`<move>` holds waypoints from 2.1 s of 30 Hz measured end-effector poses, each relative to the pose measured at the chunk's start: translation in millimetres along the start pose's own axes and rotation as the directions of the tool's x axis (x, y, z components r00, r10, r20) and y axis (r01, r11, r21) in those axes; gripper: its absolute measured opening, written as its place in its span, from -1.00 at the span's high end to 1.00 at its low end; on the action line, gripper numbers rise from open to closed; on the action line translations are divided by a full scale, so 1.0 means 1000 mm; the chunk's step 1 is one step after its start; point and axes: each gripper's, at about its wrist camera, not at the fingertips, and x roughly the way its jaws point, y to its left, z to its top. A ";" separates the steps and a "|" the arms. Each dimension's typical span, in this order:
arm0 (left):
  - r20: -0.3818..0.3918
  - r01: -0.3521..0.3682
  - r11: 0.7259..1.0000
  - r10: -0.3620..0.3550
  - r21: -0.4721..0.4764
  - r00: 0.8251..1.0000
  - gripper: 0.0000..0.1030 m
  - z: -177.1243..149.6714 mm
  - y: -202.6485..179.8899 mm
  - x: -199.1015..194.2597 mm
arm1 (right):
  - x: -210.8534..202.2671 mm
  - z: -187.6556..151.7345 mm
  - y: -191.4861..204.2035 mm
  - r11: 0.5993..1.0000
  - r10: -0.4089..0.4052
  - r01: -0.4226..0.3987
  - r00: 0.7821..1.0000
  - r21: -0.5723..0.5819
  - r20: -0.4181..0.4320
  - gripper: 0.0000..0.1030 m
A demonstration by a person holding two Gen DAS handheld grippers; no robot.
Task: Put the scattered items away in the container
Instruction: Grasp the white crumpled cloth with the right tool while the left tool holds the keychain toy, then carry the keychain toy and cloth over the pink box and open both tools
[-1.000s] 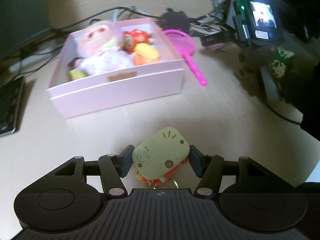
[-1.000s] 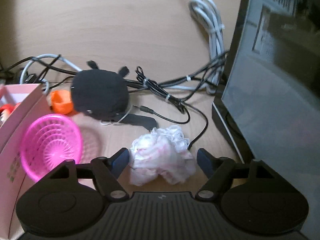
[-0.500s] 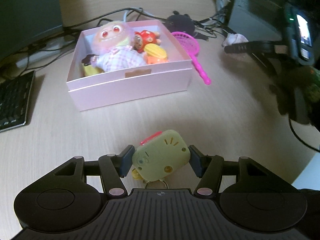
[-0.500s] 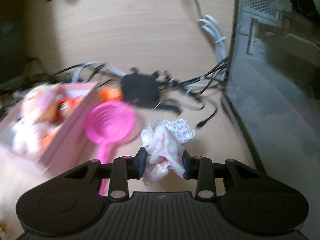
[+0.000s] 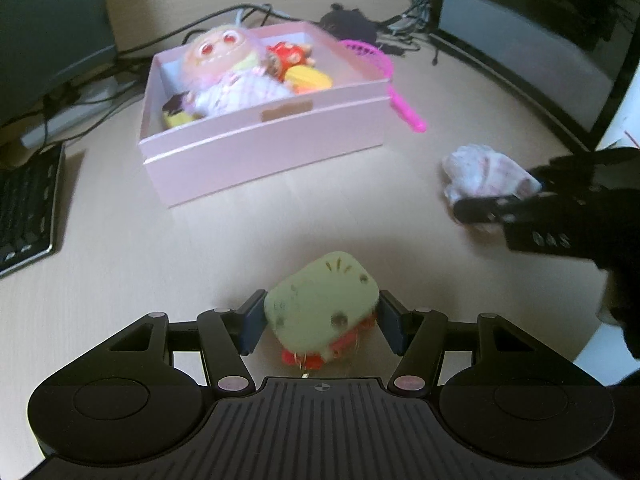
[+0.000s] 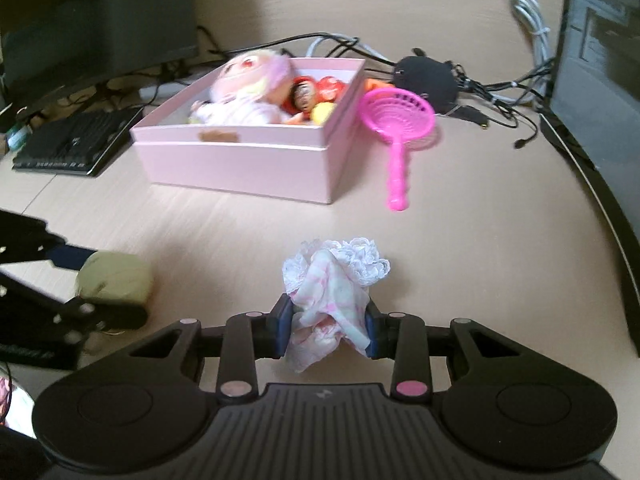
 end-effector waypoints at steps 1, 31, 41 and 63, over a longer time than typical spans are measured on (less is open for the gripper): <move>-0.001 -0.001 1.000 0.001 -0.001 1.000 -0.24 -0.001 0.003 0.001 | -0.001 -0.001 0.004 1.000 0.000 0.000 1.000 -0.001 -0.001 0.35; 0.181 0.062 0.996 -0.074 0.070 0.981 -0.19 0.018 0.025 -0.035 | -0.022 0.042 0.037 0.995 0.069 -0.062 0.995 -0.084 0.076 0.34; 0.456 -0.013 1.000 0.004 0.015 0.890 -0.19 0.126 0.038 -0.056 | -0.041 0.150 0.001 0.996 0.087 -0.072 0.947 -0.061 0.309 0.34; 0.223 -0.033 0.991 0.060 -0.126 0.973 -0.70 0.101 0.051 0.009 | 0.041 0.137 -0.056 0.999 0.032 -0.031 0.986 -0.004 0.164 -0.23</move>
